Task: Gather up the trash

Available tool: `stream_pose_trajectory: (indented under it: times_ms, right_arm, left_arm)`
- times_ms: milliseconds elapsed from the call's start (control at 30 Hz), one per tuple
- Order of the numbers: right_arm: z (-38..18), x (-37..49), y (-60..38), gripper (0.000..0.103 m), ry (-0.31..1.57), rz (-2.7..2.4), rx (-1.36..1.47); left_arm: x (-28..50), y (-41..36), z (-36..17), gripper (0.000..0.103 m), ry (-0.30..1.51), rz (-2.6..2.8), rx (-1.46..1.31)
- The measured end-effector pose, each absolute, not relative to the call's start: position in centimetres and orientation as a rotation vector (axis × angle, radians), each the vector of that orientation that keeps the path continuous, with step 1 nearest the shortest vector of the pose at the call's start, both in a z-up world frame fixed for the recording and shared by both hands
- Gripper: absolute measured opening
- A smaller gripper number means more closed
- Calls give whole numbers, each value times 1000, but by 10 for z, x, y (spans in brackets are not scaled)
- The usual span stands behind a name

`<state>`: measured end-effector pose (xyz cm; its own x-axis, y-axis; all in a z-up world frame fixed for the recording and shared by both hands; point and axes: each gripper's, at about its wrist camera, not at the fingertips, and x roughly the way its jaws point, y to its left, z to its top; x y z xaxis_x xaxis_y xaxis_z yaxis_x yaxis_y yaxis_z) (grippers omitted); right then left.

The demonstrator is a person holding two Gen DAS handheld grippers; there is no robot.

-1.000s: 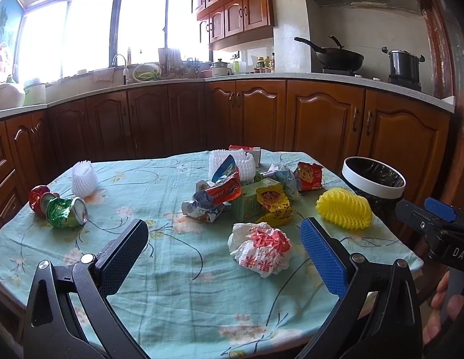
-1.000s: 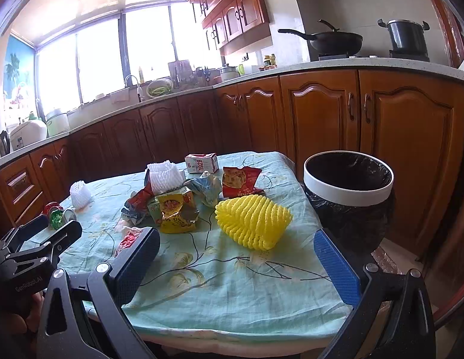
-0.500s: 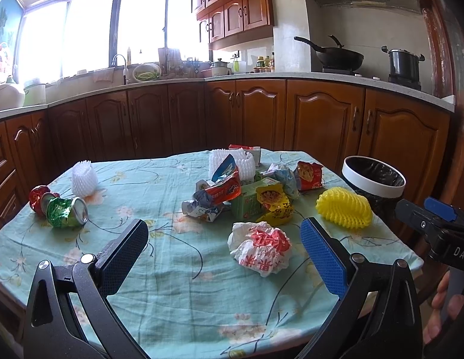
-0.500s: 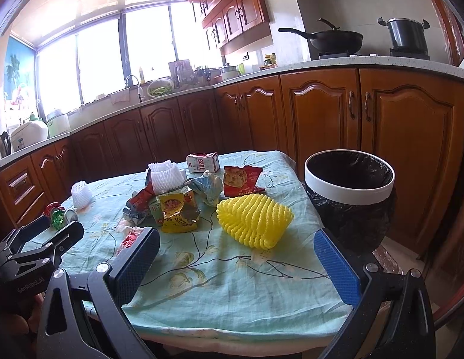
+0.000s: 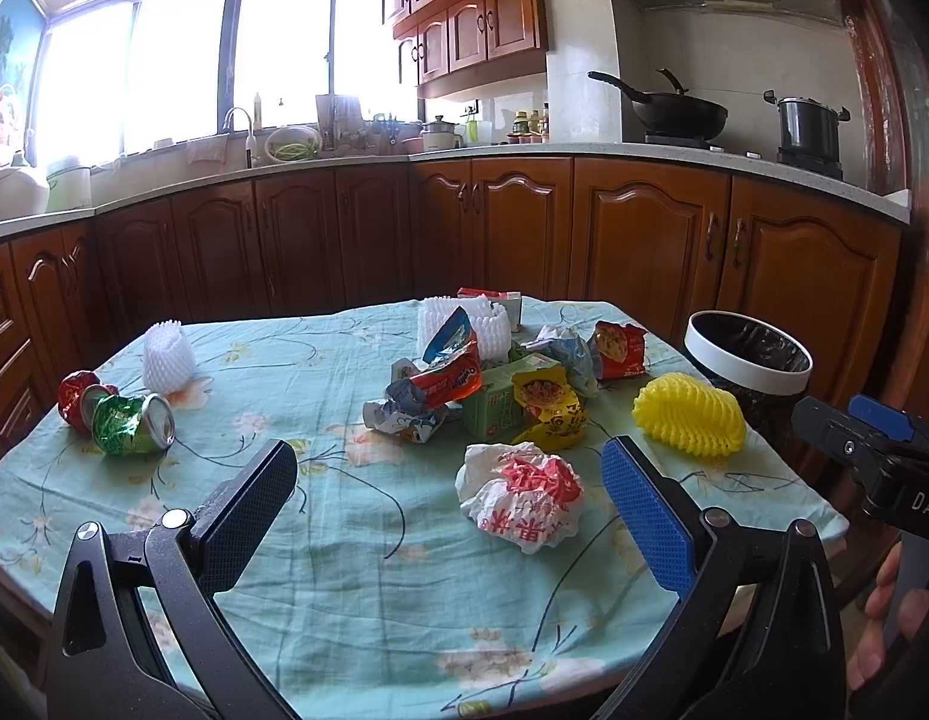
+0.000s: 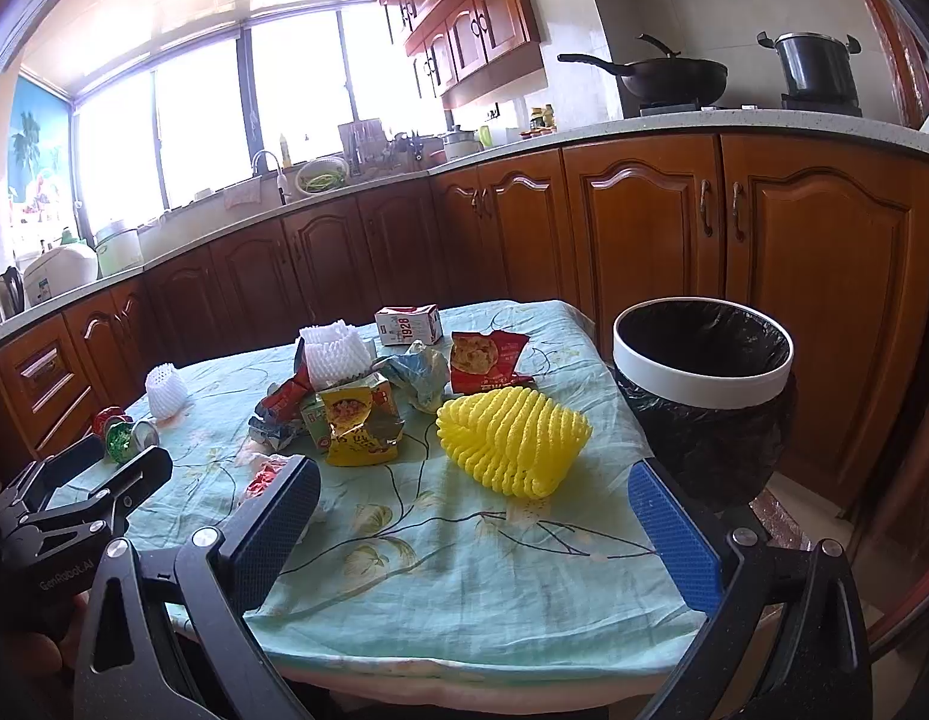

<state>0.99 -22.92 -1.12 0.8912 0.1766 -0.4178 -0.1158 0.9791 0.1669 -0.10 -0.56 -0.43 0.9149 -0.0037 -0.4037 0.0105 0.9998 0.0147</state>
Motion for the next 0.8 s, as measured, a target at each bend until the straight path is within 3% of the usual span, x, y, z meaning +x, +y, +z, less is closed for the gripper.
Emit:
stream_pose_trajectory:
  times_ms: [800]
  right_arm:
    - [-13,13,-228,103,451,159,150]
  left_arm:
    - [4,-8,-8,103,435,-15,26]
